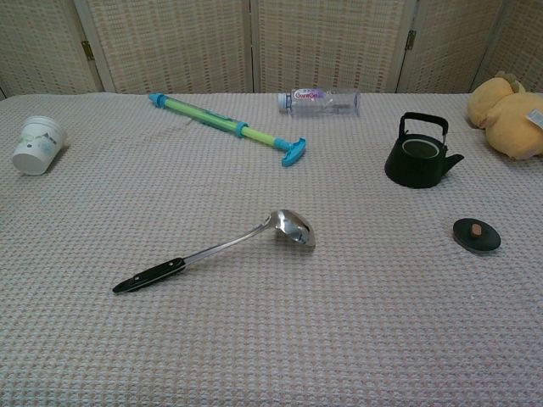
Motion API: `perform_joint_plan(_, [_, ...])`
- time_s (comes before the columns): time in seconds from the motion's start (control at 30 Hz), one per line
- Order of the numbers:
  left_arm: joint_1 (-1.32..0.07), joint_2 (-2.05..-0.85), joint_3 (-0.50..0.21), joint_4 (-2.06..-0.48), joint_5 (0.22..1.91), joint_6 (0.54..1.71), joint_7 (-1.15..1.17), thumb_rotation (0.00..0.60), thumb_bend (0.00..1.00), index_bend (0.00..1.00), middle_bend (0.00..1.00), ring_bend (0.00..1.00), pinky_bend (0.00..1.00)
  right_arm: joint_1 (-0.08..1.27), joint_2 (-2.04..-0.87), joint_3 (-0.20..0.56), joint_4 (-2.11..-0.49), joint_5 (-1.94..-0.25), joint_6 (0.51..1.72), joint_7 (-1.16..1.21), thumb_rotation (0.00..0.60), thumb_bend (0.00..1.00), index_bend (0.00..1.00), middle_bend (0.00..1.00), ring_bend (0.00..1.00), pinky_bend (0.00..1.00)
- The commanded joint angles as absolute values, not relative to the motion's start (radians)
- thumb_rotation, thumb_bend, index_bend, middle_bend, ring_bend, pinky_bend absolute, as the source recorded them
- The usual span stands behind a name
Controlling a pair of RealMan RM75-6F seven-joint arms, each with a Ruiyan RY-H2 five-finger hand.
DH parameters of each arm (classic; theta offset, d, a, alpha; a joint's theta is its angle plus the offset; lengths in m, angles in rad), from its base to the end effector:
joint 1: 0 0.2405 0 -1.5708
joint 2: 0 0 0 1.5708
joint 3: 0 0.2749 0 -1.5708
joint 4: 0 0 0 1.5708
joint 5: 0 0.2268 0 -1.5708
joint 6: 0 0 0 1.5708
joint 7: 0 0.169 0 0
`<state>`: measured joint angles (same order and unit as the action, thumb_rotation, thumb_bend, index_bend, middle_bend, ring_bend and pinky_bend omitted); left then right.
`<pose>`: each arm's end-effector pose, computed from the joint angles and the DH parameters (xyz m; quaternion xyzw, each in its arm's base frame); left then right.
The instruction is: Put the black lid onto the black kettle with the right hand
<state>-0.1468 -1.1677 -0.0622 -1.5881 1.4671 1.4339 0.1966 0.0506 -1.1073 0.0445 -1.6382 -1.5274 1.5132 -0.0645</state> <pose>-0.3283 0.2323 0.1333 -0.6348 -0.3356 -0.3400 0.6072 -0.3310 -0.1959 0.1549 0.6011 -0.3702 0.3764 0.6000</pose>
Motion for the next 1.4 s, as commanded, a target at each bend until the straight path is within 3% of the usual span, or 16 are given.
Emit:
perform_joint_plan(0.03, [-0.149,-1.169,-0.061,-1.587,1.469,1.432,0.198,0.600,0.28,0.16,0.07,0.11,0.01,0.049,-1.107,0.045,-1.637,-1.528,1.516,-0.064,0.600,0.33,0.12,0.14,0.23,0.08])
perform_joint_plan(0.83, [-0.204,-1.175,-0.068,-1.579,1.537,1.422,0.172,0.600,0.29,0.22,0.12,0.18,0.11,0.041,-1.100,0.039,-1.625,-1.549,1.525,-0.036,0.600,0.33,0.13,0.14,0.27,0.10])
perform_joint_plan(1.0, [-0.199,-1.178,-0.064,-1.574,1.534,1.429,0.171,0.600,0.29,0.22,0.12,0.18,0.10,0.081,-1.107,0.025,-1.629,-1.584,1.463,-0.086,0.600,0.33,0.13,0.14,0.40,0.27])
perform_joint_plan(1.2, [-0.195,-1.178,-0.058,-1.573,1.549,1.447,0.164,0.600,0.29,0.22,0.13,0.18,0.09,0.177,-1.135,0.037,-1.648,-1.575,1.312,-0.195,0.600,0.33,0.13,0.21,0.85,0.73])
perform_joint_plan(1.4, [-0.180,-1.173,-0.052,-1.570,1.539,1.460,0.153,0.600,0.29,0.22,0.13,0.18,0.09,0.294,-1.166,0.062,-1.658,-1.460,1.086,-0.272,0.600,0.33,0.14,0.25,0.91,0.82])
